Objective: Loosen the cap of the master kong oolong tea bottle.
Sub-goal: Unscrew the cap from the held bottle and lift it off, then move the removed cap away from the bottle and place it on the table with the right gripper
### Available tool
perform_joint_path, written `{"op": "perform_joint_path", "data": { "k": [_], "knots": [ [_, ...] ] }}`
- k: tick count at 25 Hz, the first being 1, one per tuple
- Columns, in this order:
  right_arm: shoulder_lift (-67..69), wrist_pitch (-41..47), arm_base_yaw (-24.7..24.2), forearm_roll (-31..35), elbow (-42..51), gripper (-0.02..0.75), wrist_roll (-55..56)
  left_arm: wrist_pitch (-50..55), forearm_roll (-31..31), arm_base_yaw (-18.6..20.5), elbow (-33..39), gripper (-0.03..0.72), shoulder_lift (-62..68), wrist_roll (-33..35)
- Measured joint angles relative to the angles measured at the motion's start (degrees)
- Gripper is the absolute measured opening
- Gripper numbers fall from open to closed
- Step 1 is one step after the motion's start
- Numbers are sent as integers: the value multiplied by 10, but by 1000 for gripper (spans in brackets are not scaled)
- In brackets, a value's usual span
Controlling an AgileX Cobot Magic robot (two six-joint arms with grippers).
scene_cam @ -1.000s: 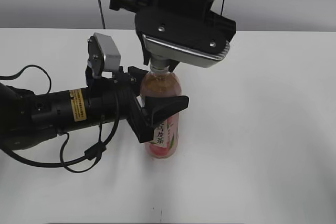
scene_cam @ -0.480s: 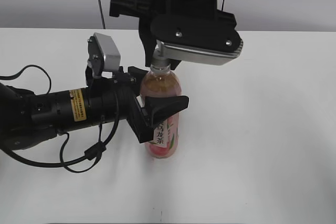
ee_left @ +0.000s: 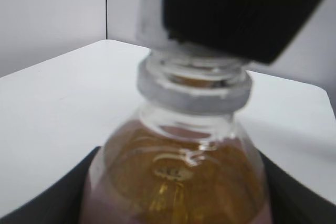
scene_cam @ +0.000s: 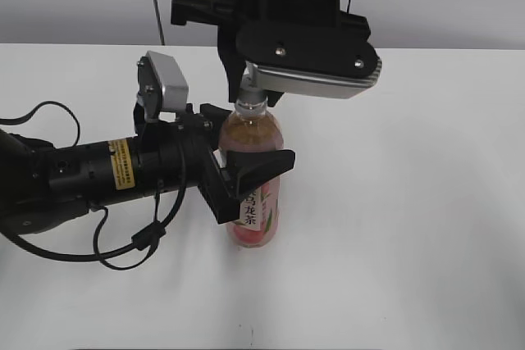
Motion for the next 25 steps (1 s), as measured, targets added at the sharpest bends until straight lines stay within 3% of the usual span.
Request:
{"op": "perform_joint_path", "data": {
  "k": [9,12,16,25],
  "knots": [
    [-21,-16,0,-16,-8,272,-8,-2,11,0,-1,455,0,6],
    [-22,-16,0,-30,-8,272,39,-2,12,0,-1,455,0,6],
    [-24,-16,-4,-86,-8,272,205,-2,12,0,-1,455,0,7],
    [-26,-16,-70,-118,-8,272,778,-2,12,0,-1,455,0,7]
  ]
}}
